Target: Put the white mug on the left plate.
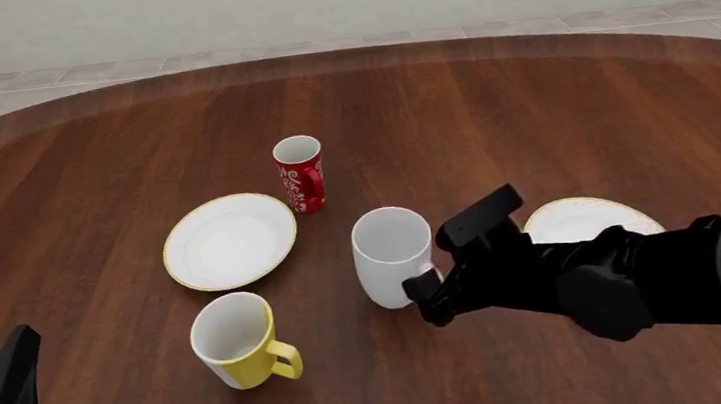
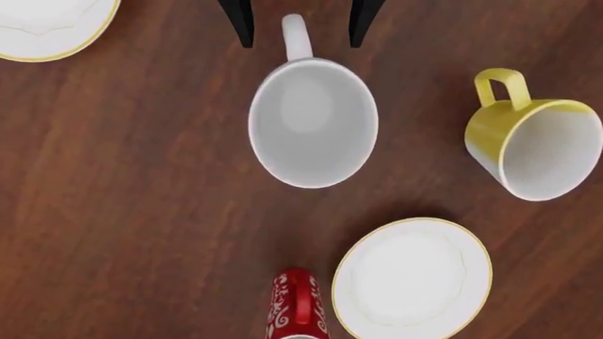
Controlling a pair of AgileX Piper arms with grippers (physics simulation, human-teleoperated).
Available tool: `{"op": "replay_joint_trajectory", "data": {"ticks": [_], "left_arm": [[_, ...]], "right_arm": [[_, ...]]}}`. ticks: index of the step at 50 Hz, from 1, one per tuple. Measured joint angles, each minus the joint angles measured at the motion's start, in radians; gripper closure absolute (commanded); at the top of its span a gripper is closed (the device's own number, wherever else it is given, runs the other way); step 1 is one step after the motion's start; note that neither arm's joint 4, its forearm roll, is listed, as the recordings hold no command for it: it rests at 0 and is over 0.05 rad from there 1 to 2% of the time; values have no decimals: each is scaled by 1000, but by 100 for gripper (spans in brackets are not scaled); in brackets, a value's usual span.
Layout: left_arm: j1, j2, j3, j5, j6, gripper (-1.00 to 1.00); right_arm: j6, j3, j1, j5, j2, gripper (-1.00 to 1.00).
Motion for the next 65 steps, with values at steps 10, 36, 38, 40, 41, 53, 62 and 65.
{"op": "replay_joint_trajectory", "data": {"ticks": [10,36,38,40,41,53,62,65], "left_arm": [[0,0,0,0,0,-100],[0,0,0,0,0,-100],[0,0,0,0,0,-100],[0,0,0,0,0,-100],[0,0,0,0,0,-100],[0,0,0,0,0,-100],[0,0,0,0,0,-100],[0,0,0,0,0,-100]], "right_arm": [[4,-2,3,-7,16,-100],[21,11,2,-28,41,-100],[22,12,2,-29,43,-100],[23,12,2,-30,44,-100],[24,13,2,-31,45,-100],[19,11,2,-32,49,100],[9,11,1,-30,49,100],[7,11,0,-30,48,100]]}}
